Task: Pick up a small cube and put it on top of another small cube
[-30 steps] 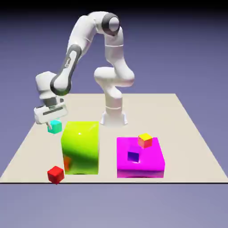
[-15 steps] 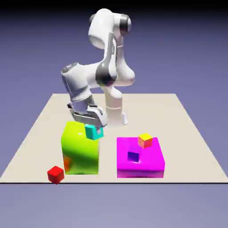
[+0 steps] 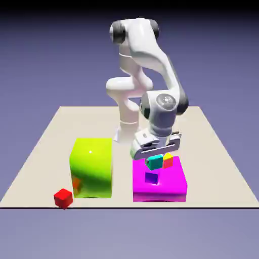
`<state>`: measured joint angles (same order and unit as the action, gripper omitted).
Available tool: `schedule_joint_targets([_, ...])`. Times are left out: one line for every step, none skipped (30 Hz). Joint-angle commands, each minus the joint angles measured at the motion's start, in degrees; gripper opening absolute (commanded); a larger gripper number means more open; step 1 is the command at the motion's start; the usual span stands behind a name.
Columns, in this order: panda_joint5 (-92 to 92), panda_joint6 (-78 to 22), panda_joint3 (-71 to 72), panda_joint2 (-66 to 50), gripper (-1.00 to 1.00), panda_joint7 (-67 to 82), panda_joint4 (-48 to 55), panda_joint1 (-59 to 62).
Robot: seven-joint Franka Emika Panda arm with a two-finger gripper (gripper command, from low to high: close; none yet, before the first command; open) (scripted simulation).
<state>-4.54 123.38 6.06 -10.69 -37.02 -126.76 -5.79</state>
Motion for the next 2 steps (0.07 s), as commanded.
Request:
schedule_joint_targets([0.2, -2.5, 0.1, 1.1, 1.00, 0.2, 1.4, 0.0])
schedule_joint_targets([0.5, -5.0, 0.2, 2.2, 1.00, 0.4, 2.8, 0.0])
